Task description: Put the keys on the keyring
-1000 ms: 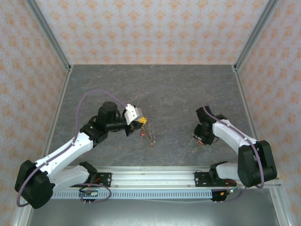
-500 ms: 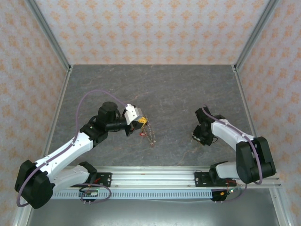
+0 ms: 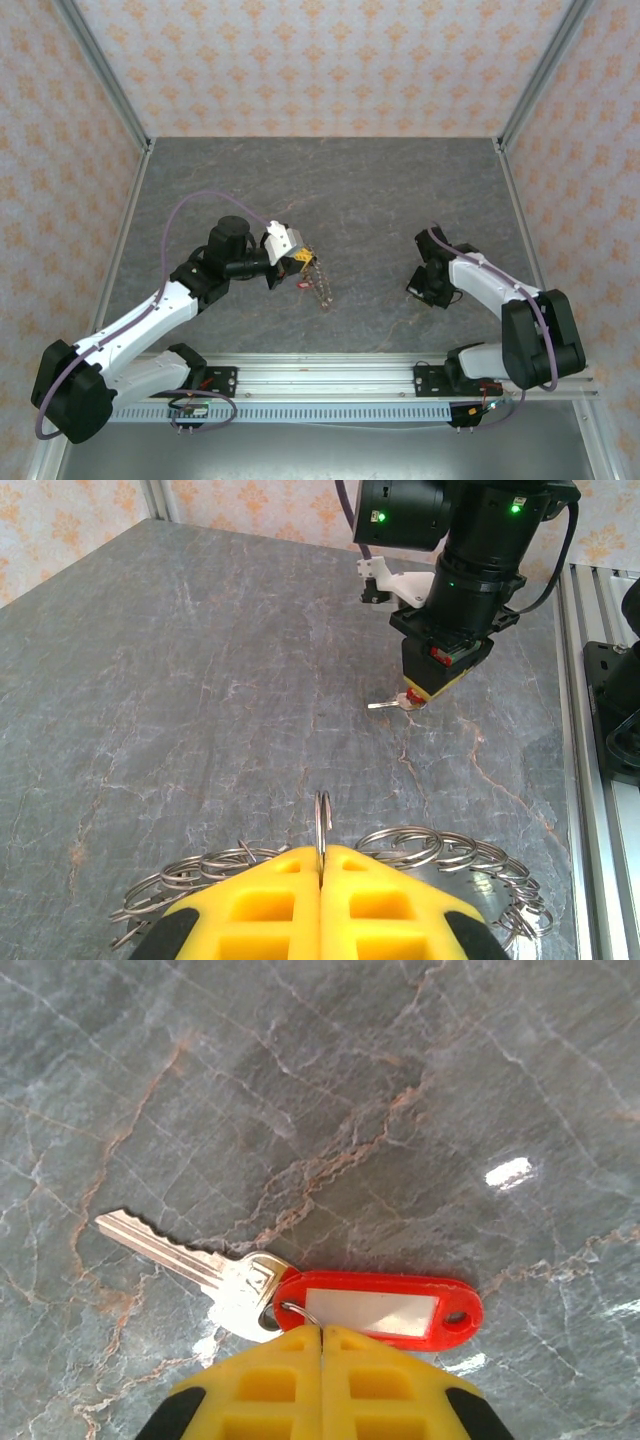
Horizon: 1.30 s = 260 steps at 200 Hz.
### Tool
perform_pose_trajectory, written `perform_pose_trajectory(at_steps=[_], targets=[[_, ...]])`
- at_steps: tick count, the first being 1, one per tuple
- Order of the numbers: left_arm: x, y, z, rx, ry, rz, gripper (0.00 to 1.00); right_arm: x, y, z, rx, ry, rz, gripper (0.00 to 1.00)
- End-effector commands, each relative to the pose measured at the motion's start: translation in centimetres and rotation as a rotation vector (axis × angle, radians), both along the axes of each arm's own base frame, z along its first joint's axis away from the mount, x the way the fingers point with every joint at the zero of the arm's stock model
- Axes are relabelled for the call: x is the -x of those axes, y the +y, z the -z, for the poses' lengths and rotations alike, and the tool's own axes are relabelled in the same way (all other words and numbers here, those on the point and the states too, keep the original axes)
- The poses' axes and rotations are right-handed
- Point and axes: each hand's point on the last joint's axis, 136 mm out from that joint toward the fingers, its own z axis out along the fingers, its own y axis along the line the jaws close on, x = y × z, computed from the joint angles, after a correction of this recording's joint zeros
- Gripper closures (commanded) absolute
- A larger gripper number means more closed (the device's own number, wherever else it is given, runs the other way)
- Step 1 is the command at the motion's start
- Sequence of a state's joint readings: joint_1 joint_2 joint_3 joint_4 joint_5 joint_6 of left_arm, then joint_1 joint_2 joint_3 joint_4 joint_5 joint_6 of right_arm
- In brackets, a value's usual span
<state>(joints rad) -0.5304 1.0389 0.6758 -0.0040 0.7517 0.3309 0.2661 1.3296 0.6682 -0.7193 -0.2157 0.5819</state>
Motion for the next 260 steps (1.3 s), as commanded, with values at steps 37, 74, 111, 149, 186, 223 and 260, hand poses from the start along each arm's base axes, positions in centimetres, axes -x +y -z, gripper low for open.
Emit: perform_pose_trajectory(at_steps=[37,74,111,149,186,223,260], targets=[[0.1,-0.8,-2.2,0.037,-0.049,0.030,1.00,-1.4,0.1,-1.0,0.054,-0.016,-0.074,0.95],[0.1,-0.9,-2.1,0.035,-0.047,0.033,1.00,-1.8,0.3,-0.7,0.052,-0.018,-0.078,0.85],[0.1,-0.9,-2.1,0.032,-0.044,0.036,1.00,-2.5,1.1,-0.9,0.014,-0.051,-0.077,0.80],[0.1,-0.9,-2.0,0.031,-0.044,0.034,1.00,-2.5,0.7,-0.6,0.034,-0.043,-0.061,0.78],[0.2,-0.8,-2.1,0.027,-0.045,0.034,1.00,-2.1,0.1,-0.4,0.066,-0.024,-0.045,0.77],[0.2,-0.8,-2.0,0.027,-0.043,0.036,1.00,-1.8,0.0,-0.4,0.067,-0.031,-0.036,0.76],[0.2,-0.9,-2.1,0.027,-0.046,0.039,1.00,-1.5,-0.1,0.1,0.072,-0.004,-0.034,0.75]])
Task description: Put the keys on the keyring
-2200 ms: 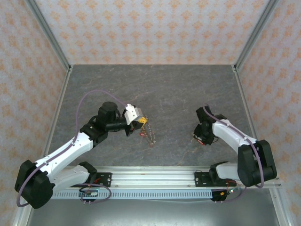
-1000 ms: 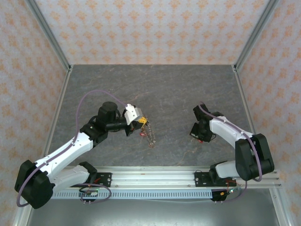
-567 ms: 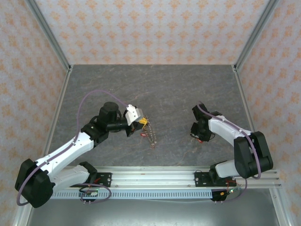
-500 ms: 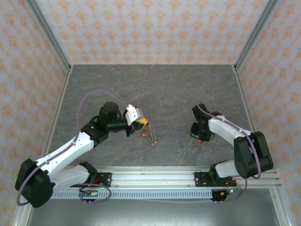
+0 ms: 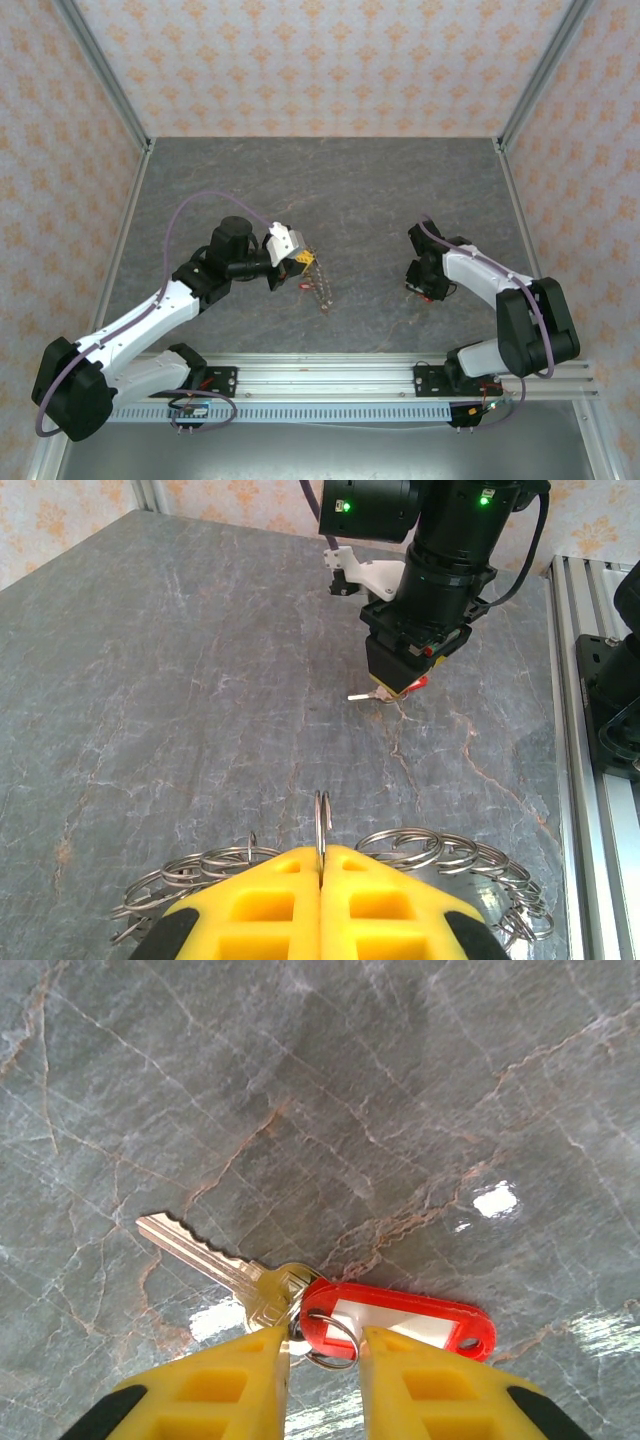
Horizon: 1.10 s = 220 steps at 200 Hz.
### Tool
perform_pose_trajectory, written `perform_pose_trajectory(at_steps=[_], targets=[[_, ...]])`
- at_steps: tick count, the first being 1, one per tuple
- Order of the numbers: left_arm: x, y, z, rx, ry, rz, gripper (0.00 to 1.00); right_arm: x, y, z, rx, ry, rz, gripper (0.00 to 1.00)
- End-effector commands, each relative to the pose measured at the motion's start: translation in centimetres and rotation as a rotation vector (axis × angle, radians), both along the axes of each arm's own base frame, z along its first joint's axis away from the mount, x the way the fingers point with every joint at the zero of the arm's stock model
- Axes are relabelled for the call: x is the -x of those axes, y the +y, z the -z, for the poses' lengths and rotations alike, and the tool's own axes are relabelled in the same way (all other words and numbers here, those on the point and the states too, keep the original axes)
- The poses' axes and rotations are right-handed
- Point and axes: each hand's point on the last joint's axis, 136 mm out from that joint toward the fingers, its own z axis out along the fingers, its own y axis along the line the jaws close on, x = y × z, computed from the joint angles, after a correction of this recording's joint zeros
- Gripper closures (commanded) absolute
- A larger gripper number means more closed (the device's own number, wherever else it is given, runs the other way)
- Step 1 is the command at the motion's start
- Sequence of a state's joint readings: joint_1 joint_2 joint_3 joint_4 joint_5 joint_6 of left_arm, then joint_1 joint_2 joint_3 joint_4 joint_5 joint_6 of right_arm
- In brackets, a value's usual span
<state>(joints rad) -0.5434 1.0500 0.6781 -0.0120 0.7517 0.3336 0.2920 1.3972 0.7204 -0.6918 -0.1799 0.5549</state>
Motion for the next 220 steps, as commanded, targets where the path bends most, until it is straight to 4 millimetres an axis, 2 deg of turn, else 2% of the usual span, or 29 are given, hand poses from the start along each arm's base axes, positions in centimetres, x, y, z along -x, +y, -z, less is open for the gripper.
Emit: perform_pose_trajectory(at_steps=[1,58,107,142,182,202,220], targets=[[-0.1,-0.5,-2.6,0.038,-0.058,0.024,1.00,0.4,-0.6,0.1,0.039,0.017,0.016,0.75],[-0.3,-0.5,-2.7,0.036,-0.064,0.008,1.00,-0.2,-1.1,-0.8,0.066,-0.032,0.009,0.72],[-0.3,-0.6,-2.7,0.038,-0.058,0.017,1.00,0.5,-0.5,1.1,0.033,0.026,0.011,0.73],[-0.2,-0.7,-2.6,0.033,-0.056,0.019,1.00,0.4,0.1,1.4,-0.003,0.009,0.006,0.83],[-0.3,-0.5,-2.8,0.032,-0.068,0.006,1.00,-0.3,-0.3,-0.4,0.022,-0.030,-0.025,0.97],[-0.3,-0.6,-2.6,0.031,-0.061,0.012,1.00,-0.7,-0.4,-1.3,0.038,-0.042,-0.046,0.97],[-0.2,-0.7,-2.5,0.033,-0.056,0.016,1.00,-0.7,-0.4,-1.2,0.044,-0.028,-0.069,0.96]])
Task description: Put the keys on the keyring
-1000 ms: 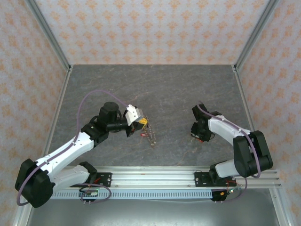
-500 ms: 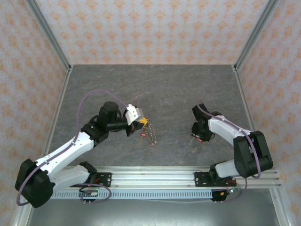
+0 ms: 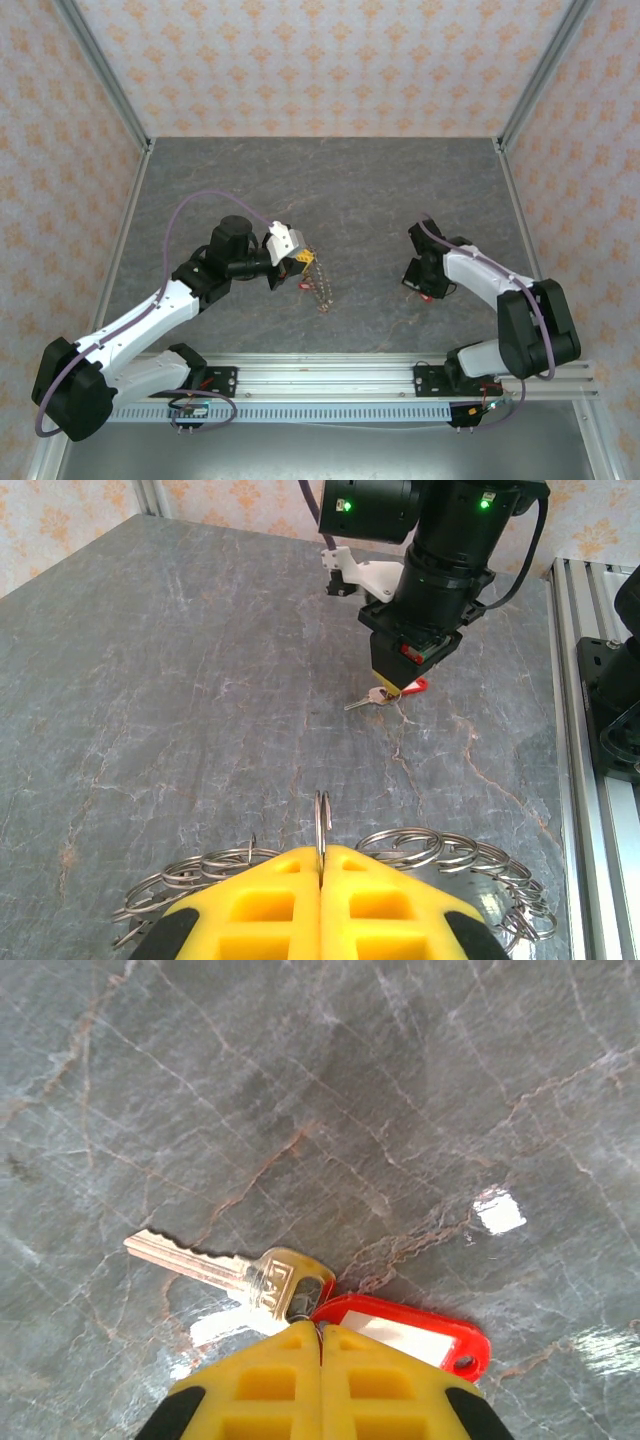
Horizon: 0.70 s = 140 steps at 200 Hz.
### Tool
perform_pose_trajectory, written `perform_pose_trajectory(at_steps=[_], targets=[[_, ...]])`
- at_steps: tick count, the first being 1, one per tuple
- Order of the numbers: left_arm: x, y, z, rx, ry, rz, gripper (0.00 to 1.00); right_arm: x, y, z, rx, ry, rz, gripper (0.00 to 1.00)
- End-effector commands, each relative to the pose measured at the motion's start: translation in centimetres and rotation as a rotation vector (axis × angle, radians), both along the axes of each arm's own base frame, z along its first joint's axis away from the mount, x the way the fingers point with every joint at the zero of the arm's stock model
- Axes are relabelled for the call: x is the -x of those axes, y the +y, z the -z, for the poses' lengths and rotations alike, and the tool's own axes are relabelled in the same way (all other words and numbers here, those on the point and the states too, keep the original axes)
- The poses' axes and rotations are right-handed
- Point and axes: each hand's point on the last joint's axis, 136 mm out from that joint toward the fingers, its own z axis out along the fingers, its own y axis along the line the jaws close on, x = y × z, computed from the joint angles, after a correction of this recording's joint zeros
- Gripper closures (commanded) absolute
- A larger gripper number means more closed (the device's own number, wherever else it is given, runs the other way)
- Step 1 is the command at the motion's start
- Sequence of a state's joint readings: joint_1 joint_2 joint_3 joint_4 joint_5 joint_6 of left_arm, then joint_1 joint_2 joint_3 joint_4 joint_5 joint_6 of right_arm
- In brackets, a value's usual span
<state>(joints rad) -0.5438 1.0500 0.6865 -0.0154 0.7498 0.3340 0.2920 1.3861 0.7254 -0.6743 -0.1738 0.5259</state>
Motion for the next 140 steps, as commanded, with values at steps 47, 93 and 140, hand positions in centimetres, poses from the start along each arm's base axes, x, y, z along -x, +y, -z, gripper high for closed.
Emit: perform_pose_trajectory(at_steps=[47,93,140], targets=[[-0.1,-0.8,-2.2,0.030,-0.049,0.019,1.00,0.1,0.0,0.4,0.053,0.069,-0.081,0.92],[-0.1,-0.8,-2.2,0.027,-0.050,0.021,1.00,-0.4,0.0,0.2,0.061,0.054,-0.073,0.86],[-0.1,-0.9,-2.0,0.025,-0.045,0.025,1.00,-0.9,0.5,-0.1,0.026,0.016,-0.062,0.91]])
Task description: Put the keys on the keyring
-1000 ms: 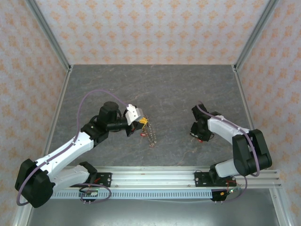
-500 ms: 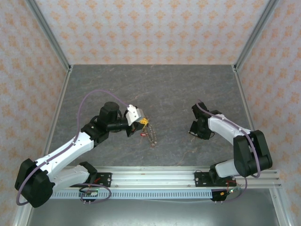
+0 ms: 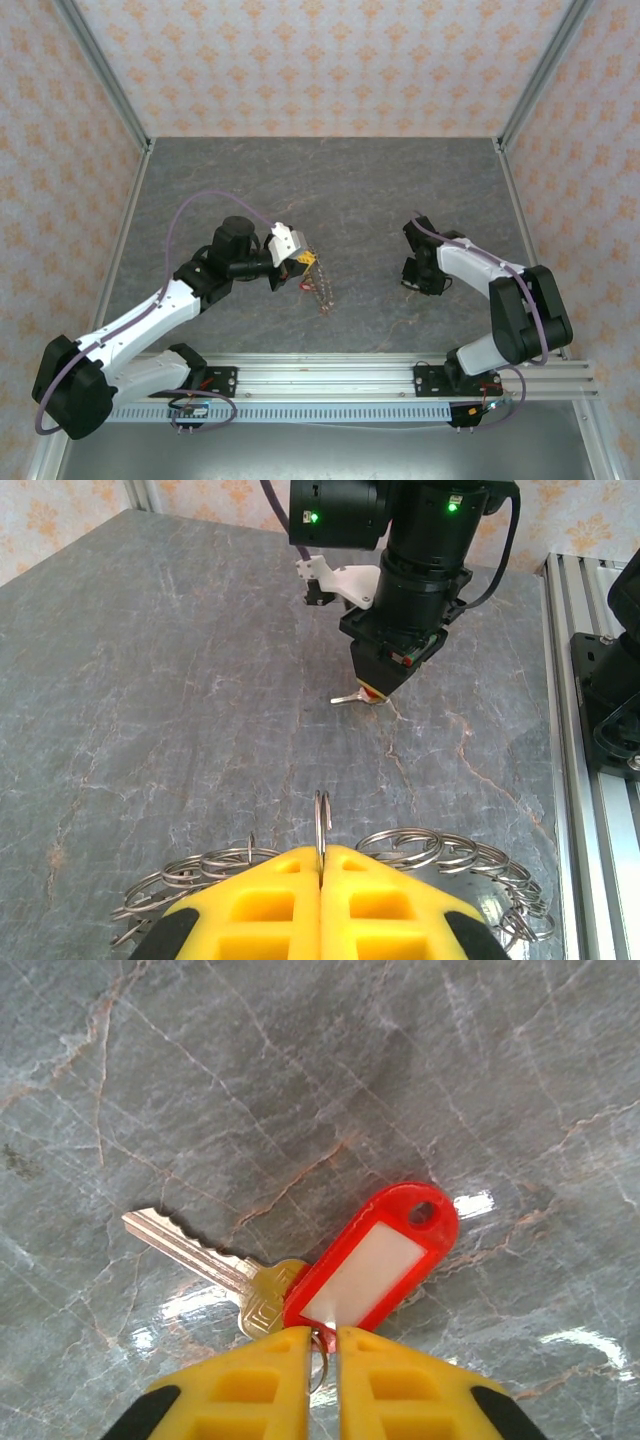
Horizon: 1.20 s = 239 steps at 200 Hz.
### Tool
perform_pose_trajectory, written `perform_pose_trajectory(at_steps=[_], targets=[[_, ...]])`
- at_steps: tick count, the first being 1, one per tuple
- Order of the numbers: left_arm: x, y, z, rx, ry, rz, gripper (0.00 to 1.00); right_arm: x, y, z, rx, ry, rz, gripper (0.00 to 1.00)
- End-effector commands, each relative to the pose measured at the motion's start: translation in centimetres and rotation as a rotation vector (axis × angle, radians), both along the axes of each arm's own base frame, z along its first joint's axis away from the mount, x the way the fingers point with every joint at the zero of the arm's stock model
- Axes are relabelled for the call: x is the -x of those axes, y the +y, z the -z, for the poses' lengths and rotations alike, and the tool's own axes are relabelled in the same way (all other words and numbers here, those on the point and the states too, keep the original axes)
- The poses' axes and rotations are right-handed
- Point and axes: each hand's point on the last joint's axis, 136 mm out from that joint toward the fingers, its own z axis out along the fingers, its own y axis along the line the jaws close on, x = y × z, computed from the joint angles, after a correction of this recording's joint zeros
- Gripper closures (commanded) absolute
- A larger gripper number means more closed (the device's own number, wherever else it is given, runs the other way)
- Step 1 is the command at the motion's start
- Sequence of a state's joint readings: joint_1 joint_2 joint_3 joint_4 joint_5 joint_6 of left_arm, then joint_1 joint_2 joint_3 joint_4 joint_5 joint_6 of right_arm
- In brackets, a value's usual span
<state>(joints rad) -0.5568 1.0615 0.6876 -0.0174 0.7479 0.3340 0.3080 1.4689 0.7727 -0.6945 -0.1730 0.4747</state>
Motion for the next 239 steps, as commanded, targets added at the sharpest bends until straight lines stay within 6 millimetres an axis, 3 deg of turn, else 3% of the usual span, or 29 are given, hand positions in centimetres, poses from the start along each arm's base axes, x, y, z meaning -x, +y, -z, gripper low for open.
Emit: perform_pose_trajectory(at_steps=[1,35,75,111,208,239], targets=[[-0.3,-0.6,-2.4,0.032,-0.055,0.014,1.00,-0.6,0.1,-0.8,0.001,-0.036,0.004,0.91],[-0.3,-0.5,-2.3,0.030,-0.054,0.012,1.00,-1.0,-0.3,-1.4,0.038,-0.047,-0.022,0.96],[-0.3,-0.6,-2.3,0.029,-0.053,0.015,1.00,-1.3,-0.6,-2.6,0.179,-0.044,-0.176,0.97],[-0.3,-0.6,-2.5,0.028,-0.054,0.016,1.00,-2.0,-0.1,-2.1,0.207,-0.020,-0.231,0.96],[-0.1,-0.5,-2.5,0.023,-0.058,0.015,1.00,-3.2,2.0,-0.9,0.119,-0.036,-0.241,0.83],[-0.1,-0.4,-2.5,0.016,-0.059,0.019,1.00,-3.3,0.9,-1.5,0.167,-0.070,-0.183,0.76]])
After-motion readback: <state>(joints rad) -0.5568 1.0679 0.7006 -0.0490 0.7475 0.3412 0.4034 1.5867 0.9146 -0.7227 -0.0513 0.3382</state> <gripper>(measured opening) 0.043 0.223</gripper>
